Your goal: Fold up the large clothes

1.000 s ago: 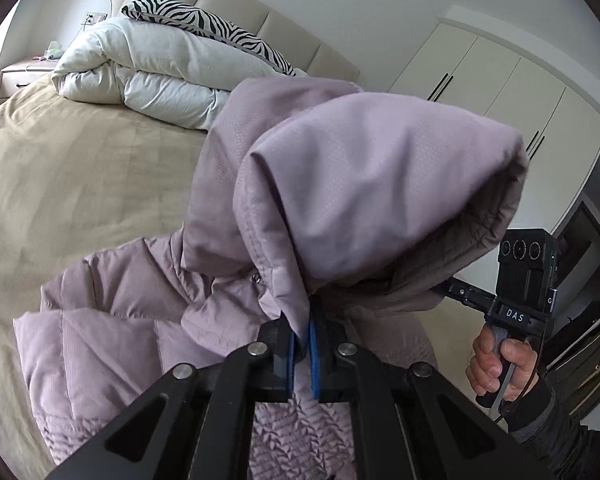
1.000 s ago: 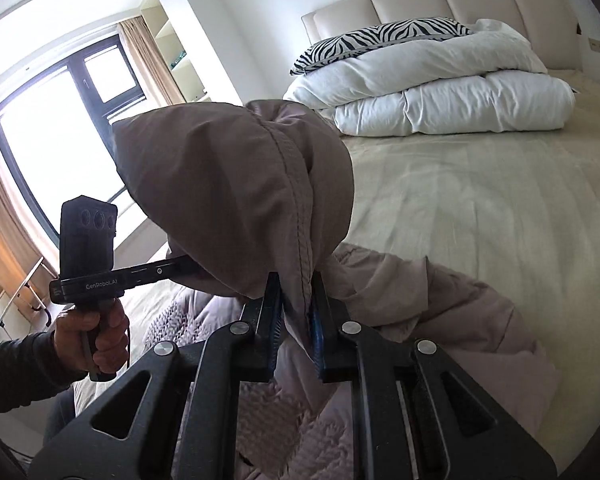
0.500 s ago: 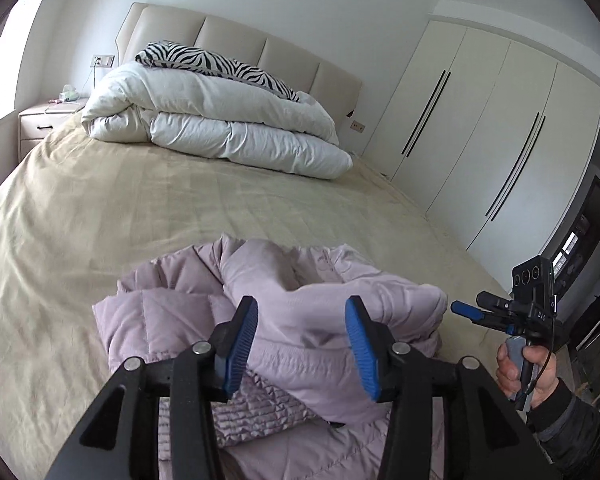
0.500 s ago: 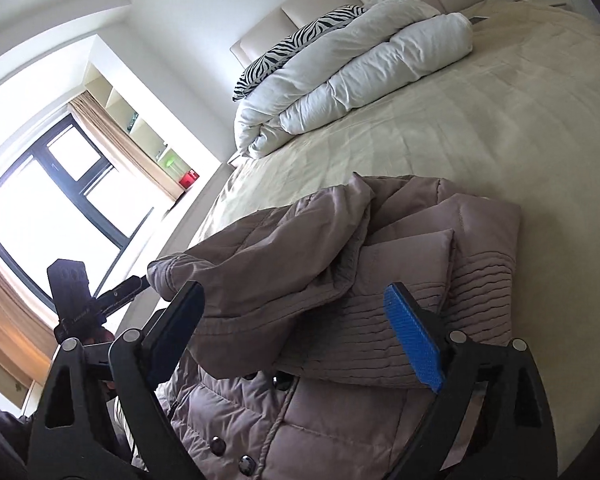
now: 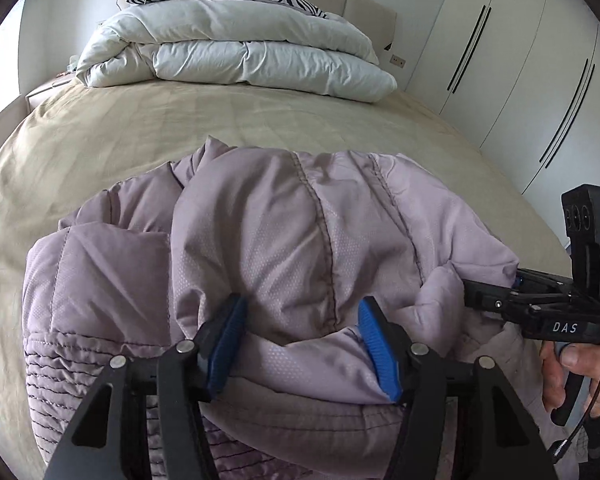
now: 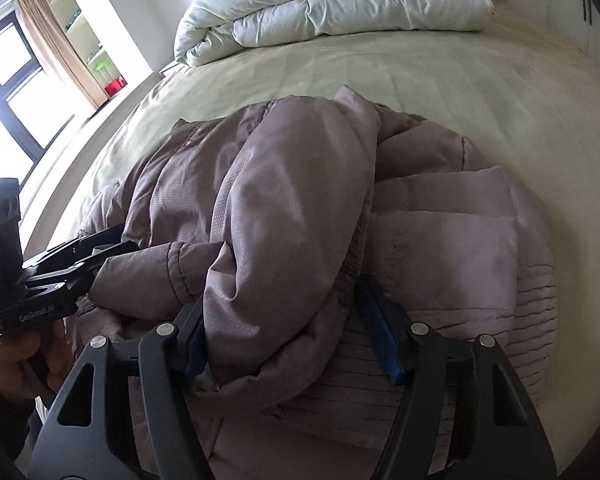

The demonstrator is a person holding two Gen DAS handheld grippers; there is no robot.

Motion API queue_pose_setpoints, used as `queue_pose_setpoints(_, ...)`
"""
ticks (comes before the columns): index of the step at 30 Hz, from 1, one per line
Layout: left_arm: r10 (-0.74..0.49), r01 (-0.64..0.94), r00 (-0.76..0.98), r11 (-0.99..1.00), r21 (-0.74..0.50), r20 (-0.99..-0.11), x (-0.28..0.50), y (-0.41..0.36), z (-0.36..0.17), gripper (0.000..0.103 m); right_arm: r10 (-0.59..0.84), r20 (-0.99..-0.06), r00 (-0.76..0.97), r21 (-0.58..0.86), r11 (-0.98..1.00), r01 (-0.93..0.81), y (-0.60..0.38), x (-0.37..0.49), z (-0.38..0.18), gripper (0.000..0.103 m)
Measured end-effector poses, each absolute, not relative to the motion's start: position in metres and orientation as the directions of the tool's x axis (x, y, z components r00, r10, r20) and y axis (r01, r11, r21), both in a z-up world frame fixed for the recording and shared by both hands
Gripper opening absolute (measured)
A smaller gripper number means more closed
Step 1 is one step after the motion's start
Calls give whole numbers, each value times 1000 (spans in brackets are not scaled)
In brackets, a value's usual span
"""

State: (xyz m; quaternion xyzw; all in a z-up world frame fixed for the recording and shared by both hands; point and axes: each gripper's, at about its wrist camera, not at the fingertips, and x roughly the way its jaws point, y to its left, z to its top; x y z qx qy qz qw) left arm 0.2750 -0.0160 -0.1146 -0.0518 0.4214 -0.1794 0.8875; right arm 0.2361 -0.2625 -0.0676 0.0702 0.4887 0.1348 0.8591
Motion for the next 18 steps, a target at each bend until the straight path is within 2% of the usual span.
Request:
queue_pose_setpoints(3, -345, 273, 589, 936, -222, -730, 283, -25, -129, 62, 218, -826, 521, 151, 974, -169, -256, 240, -77, 63)
queue_pose_setpoints(6, -379, 241, 564, 925, -293, -734, 295, -19, -134, 61, 184, -825, 534, 93, 977, -194, -252, 245, -85, 62)
queue_pose_setpoints(8, -380, 234, 560, 925, -300, -736, 292, -17, -124, 61, 215, -835, 507, 142, 974, -179, -259, 247, -82, 62)
queue_pose_setpoints(11, -380, 226, 619, 925, -307, -688, 268, -6, -96, 61, 272, -825, 494, 241, 962, -128, -275, 236, -54, 63)
queue_pose_setpoints(15, -357, 247, 693, 934, -259, -626, 247, -5, -74, 61, 342, -699, 628, 309, 936, -167, -284, 210, -1, 65)
queue_pose_setpoints(17, -350, 253, 678, 937, -242, -646, 254, -12, -82, 61, 384, -659, 647, 330, 920, -211, -276, 212, 11, 64)
queue_pose_setpoints(18, -353, 249, 656, 936, -250, -667, 259, -15, -90, 61, 389, -656, 647, 320, 920, -228, -269, 216, 12, 59)
